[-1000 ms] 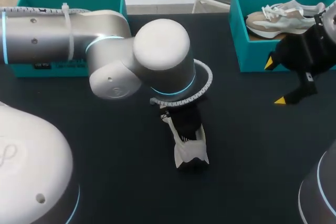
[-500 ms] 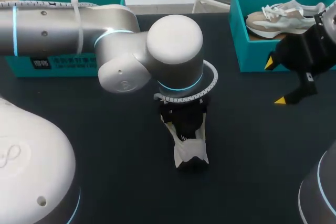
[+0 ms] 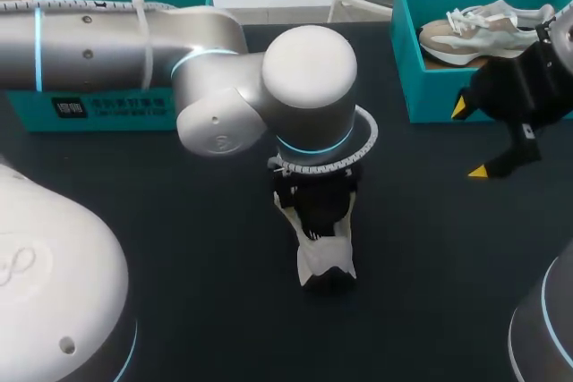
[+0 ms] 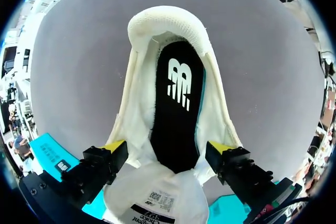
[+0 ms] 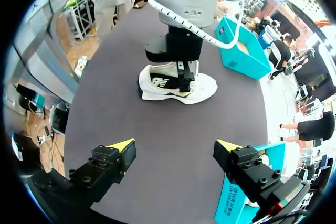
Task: Take the shoe out of the shoebox, open the shoe tongue, remove and reinsert the insole, then place the shoe into the shoebox
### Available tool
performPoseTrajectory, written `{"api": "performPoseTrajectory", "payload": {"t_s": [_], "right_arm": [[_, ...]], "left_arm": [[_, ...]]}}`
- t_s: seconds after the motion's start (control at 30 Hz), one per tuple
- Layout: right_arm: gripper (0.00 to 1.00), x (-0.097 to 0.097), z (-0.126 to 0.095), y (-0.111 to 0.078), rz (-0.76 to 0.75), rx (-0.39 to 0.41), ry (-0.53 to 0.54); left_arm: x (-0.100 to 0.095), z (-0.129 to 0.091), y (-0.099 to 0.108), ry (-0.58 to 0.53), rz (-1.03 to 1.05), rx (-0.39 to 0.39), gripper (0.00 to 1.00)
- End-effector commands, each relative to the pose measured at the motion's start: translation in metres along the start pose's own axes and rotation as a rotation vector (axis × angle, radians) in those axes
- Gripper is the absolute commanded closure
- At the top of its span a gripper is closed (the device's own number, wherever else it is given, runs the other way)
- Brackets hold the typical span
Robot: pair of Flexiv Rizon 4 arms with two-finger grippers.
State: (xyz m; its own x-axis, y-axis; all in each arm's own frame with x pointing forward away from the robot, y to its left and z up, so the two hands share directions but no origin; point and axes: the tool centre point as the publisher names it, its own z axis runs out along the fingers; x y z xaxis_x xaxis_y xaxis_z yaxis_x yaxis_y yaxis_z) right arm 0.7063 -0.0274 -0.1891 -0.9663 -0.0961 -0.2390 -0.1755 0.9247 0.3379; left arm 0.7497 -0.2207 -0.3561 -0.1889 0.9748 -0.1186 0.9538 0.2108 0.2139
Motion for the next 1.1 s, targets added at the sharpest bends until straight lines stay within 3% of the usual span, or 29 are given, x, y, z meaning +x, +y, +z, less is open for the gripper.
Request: {"api": "performPoseTrajectory", "payload": {"t_s": [0.03, 0.6, 1.0, 1.1], "right_arm": [[0.00, -0.001, 0.002, 0.000, 0.000, 0.002, 0.002], [0.00, -0.001, 0.002, 0.000, 0.000, 0.002, 0.002], [0.00, -0.001, 0.002, 0.000, 0.000, 0.002, 0.002], [0.00, -0.001, 0.002, 0.000, 0.000, 0.002, 0.002]], "left_arm": [[0.002, 0.002, 0.000, -0.003, -0.005, -0.008, 0.00], [-0.004, -0.015, -0.005, -0.046, -0.006, -0.038, 0.00], [-0.005, -0.003, -0.007, -0.017, -0.010, -0.003, 0.00], [-0.008, -0.010, -0.004, -0.027, -0.008, 0.020, 0.00]]}}
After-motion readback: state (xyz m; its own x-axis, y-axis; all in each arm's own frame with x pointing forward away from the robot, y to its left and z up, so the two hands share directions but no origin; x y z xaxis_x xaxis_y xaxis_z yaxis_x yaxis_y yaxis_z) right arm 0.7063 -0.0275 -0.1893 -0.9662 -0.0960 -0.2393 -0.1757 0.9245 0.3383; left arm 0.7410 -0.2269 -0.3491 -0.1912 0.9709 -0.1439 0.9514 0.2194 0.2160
